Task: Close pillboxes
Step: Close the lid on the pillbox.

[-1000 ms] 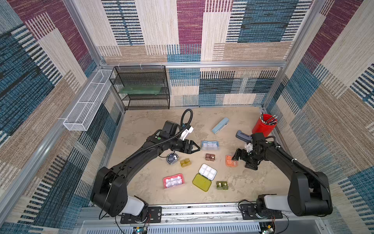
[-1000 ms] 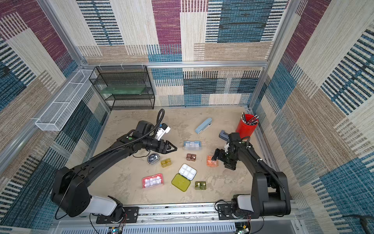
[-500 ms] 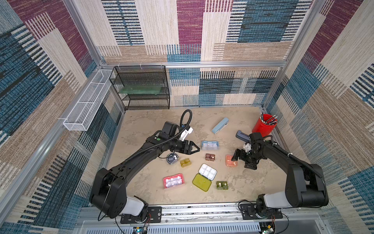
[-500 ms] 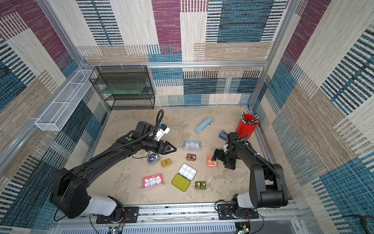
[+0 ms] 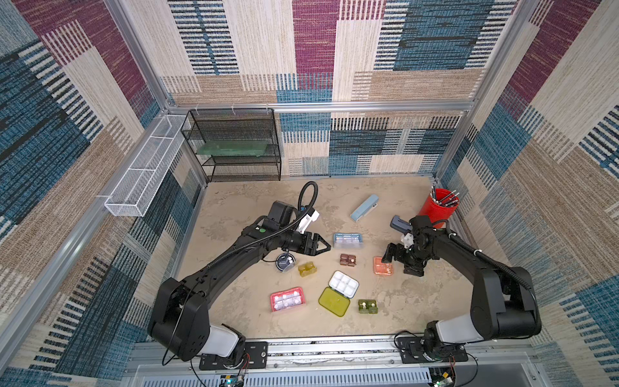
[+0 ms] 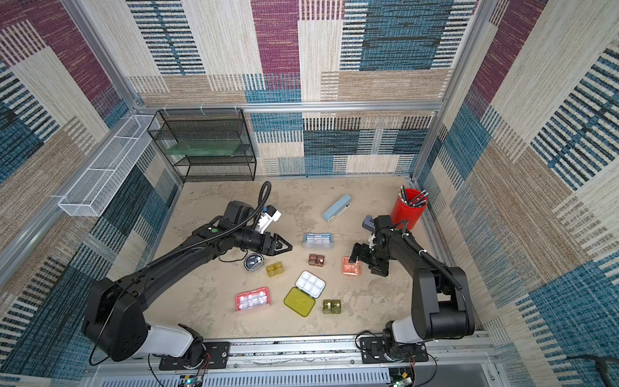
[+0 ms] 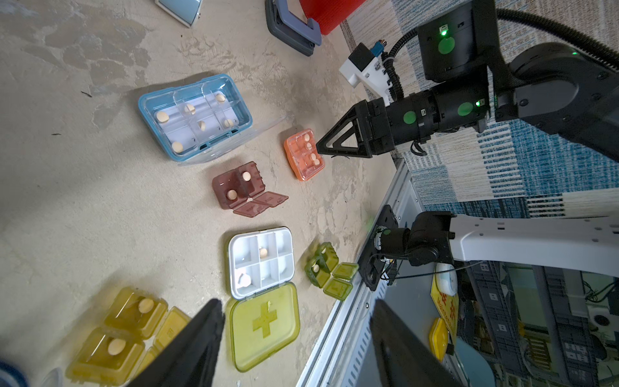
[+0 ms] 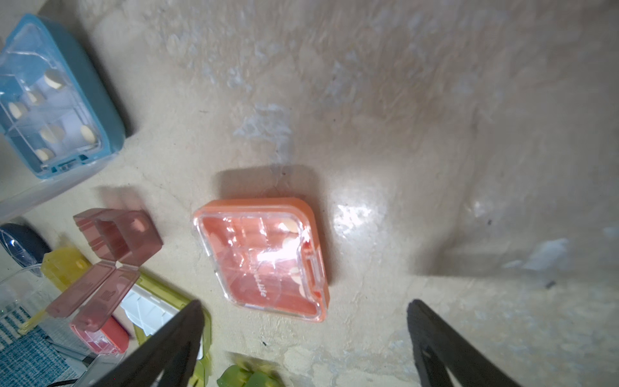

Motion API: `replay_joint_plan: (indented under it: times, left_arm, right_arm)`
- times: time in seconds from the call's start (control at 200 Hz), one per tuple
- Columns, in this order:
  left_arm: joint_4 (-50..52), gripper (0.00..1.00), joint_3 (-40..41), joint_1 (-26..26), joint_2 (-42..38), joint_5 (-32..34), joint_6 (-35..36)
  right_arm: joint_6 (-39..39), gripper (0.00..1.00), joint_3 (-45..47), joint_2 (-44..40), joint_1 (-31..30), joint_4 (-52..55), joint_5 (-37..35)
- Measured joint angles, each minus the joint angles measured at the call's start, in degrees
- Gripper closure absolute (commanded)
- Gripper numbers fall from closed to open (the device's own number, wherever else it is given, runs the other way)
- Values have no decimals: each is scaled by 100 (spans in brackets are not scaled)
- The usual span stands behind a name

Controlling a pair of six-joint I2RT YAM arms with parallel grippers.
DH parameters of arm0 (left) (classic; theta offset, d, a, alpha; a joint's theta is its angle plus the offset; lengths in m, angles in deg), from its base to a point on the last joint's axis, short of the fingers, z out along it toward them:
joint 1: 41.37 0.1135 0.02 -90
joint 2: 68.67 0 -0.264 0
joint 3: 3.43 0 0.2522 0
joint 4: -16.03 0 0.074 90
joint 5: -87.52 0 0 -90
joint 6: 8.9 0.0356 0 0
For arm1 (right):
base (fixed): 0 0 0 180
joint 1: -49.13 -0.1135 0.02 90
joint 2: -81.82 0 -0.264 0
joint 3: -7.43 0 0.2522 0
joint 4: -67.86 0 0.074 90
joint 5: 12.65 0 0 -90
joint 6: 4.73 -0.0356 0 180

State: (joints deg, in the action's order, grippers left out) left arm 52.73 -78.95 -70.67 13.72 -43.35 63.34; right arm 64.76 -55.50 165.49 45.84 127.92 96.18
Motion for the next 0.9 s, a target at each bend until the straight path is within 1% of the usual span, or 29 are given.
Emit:
replay_joint_plan:
  times: [0.14, 0.491, 0.901]
  left_arm:
    - [2, 29, -70, -22, 24, 0, 22]
    - [92, 29, -142, -44, 46, 4, 146]
    - [151, 29, -103, -44, 44, 9, 188]
  right_arm:
    - [2, 0, -2, 55, -101, -9, -85]
    - [0, 6, -72, 363, -350, -155, -146]
    - [-2, 12, -13, 417, -382, -188, -295]
